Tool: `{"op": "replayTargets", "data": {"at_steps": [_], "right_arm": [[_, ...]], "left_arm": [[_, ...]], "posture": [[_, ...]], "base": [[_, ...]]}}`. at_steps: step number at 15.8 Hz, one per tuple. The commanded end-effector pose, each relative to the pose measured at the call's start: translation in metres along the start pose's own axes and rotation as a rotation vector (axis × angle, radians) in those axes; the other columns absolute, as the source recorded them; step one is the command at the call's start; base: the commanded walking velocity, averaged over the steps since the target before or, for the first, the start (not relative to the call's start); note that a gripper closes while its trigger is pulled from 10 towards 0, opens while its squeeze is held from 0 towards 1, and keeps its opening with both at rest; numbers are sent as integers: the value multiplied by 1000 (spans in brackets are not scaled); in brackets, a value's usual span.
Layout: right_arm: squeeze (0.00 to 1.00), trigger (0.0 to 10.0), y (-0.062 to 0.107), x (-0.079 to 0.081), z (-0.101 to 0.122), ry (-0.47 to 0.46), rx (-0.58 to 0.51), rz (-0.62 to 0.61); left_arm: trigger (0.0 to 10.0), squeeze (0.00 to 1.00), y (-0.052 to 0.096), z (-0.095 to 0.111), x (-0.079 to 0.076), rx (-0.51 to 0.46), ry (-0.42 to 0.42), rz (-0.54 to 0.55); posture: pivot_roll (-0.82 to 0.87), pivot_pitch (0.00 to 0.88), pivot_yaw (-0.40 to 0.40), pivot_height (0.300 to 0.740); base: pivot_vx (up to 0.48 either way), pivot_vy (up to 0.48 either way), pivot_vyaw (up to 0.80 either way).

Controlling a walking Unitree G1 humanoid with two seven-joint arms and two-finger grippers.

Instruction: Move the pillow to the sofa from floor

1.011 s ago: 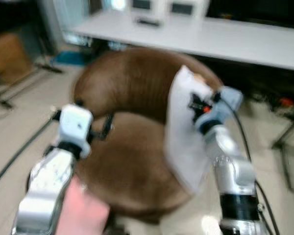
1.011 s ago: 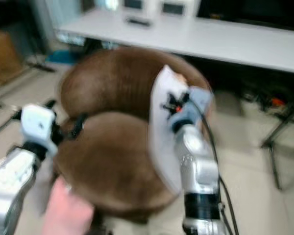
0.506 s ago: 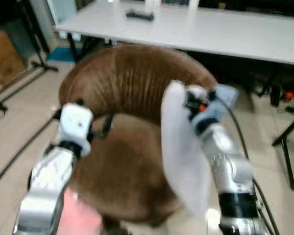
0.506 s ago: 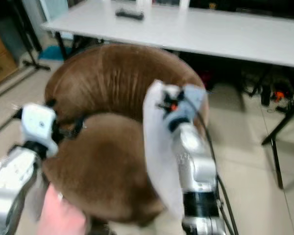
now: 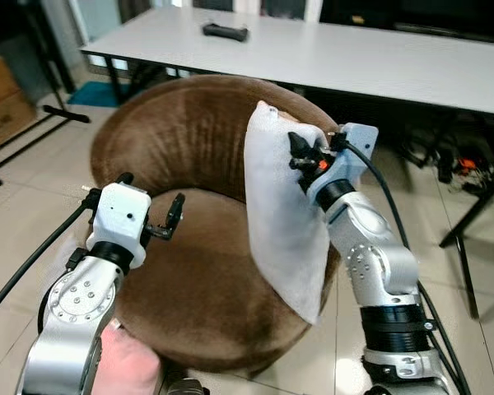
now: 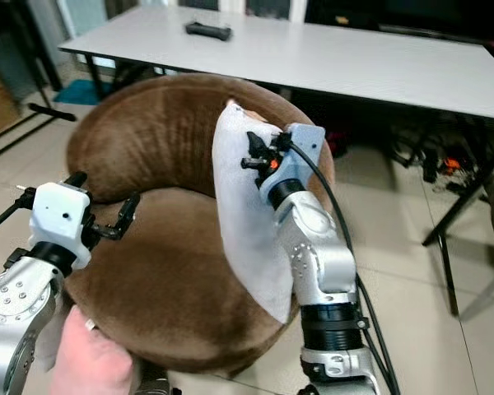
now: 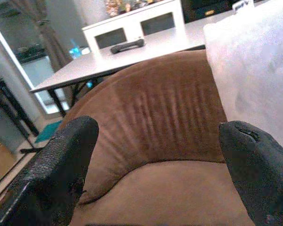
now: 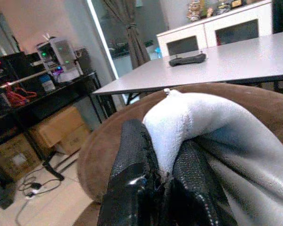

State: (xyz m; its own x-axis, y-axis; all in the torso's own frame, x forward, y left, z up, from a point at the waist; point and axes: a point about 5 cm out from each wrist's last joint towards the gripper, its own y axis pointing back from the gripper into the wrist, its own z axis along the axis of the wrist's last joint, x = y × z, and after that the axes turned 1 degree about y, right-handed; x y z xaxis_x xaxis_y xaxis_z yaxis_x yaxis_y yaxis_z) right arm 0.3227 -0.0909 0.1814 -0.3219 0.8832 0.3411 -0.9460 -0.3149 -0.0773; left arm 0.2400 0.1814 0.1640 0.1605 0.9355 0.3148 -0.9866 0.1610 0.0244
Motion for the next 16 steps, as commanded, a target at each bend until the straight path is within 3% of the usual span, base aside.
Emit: {"op": "replayTargets", "data": {"at_steps": [1,9,11,16], "right_arm": [[0,10000,-3,-1,10,-2,-44,-19],[0,10000,16,-29,4,11,-40,-173],[0,10000,18,-27,4,19,-37,-162],[0,10000,16,-12,3,21,-36,-76]], "left_arm": [[10000,0,0,5,1,-14,-13,14],[10000,0,-5,3,0,-6,20,38],[10000,0,-5,4,1,-14,3,53],[10000,0,-4,5,-1,-18,-6,52]], "posture": [[191,0,-21,740],[171,0,-6,740],[164,0,-6,740],[170,0,-17,740]], "base": [[0,0,0],[0,0,0],[0,0,0],[0,-439,800]]}}
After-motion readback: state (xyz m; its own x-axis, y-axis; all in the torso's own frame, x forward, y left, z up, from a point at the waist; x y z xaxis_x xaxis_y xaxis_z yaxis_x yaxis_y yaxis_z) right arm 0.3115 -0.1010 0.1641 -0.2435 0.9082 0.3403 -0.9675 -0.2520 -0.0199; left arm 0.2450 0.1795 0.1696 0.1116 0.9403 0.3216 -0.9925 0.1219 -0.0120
